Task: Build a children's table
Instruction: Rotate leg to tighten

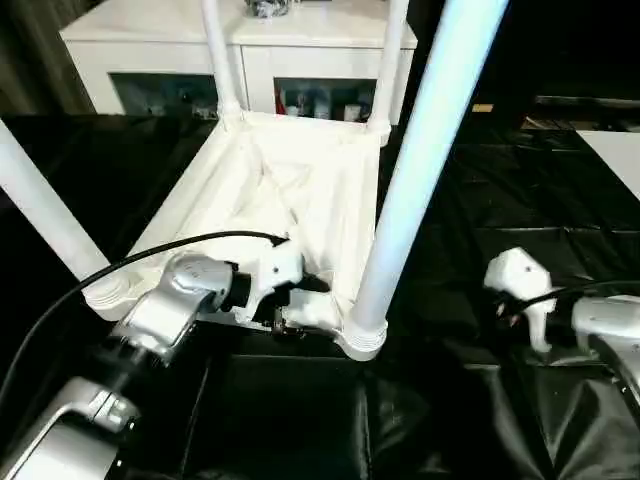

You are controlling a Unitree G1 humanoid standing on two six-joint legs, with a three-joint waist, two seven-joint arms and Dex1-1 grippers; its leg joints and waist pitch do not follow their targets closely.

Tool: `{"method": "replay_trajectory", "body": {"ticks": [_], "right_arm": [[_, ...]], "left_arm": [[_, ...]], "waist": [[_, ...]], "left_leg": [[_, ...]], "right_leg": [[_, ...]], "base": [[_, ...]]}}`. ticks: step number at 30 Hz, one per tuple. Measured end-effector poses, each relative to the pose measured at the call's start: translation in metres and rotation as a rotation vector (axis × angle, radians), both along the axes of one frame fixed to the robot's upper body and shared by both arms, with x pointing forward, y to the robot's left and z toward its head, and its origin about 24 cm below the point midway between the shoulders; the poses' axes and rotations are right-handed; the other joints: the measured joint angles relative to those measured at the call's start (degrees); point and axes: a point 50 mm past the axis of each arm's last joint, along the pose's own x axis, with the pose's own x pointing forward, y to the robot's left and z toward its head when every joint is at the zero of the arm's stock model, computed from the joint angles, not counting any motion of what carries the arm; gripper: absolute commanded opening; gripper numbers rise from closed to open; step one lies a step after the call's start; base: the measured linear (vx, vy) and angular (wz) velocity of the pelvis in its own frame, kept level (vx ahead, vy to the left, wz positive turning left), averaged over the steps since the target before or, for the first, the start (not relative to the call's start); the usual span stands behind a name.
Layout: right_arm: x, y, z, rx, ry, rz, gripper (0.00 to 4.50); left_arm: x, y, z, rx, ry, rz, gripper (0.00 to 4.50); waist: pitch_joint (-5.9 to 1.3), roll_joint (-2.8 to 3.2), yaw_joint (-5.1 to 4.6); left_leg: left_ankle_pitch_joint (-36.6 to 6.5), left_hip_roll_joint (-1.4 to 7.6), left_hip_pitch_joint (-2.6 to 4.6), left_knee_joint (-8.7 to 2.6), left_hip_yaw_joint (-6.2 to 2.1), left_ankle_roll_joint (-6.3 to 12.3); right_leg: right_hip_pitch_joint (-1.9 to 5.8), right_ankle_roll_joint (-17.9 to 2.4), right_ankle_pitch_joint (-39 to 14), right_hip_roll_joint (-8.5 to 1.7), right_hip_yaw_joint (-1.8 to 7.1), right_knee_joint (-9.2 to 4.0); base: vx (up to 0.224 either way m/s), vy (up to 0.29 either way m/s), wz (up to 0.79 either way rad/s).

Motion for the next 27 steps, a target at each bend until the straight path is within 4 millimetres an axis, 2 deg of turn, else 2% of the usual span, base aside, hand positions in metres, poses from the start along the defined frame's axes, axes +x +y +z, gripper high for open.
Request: {"method": "replay_trajectory", "body": {"ticks": [1, 5, 8, 16, 27], "right_arm": [[0.000, 0.003, 0.001, 0.009, -0.007, 0.004, 3.48], [-0.001, 0.013, 0.002, 0.024, -0.010, 0.021, 3.48], [-0.002, 0.015, 0.001, 0.021, -0.006, 0.018, 3.48], [-0.003, 0.022, -0.003, 0.020, 0.010, 0.031, 3.48], [-0.005, 0.027, -0.007, 0.016, 0.028, 0.049, 3.48]], "left_arm": [[0.000, 0.001, 0.000, 0.002, 0.001, -0.005, 3.67], [0.001, 0.006, -0.004, 0.018, 0.008, -0.009, 3.18], [0.001, 0.010, -0.006, 0.024, 0.006, -0.002, 3.09], [0.003, 0.021, -0.009, 0.030, -0.008, 0.026, 2.42], [0.005, 0.014, -0.007, 0.001, 0.004, -0.014, 1.74]], "waist": [[-0.01, 0.02, 0.02], [-0.01, 0.04, 0.04], [0.00, 0.04, 0.09], [0.01, -0.01, 0.12], [0.01, -0.02, 0.30]], "left_leg": [[0.0, 0.00, 0.01, 0.00, 0.00, 0.00], [0.0, 0.00, 0.02, 0.02, -0.01, 0.00], [0.0, -0.02, 0.02, 0.04, -0.01, 0.00], [0.0, -0.02, 0.01, 0.06, -0.01, 0.00], [0.0, -0.02, 0.00, 0.08, -0.01, 0.00]], "right_leg": [[0.01, 0.0, 0.0, 0.00, 0.00, 0.00], [0.02, 0.1, 0.0, 0.00, 0.00, 0.00], [0.06, 0.1, -0.1, -0.02, 0.01, -0.01], [0.04, 0.1, -0.1, -0.03, 0.00, -0.02], [0.05, 0.1, -0.1, -0.04, 0.01, -0.02]], "base": [[0.000, 0.000, 0.00], [0.000, 0.000, 0.00], [0.000, 0.000, 0.00], [0.000, 0.000, 0.00], [0.000, 0.000, 0.00]]}}
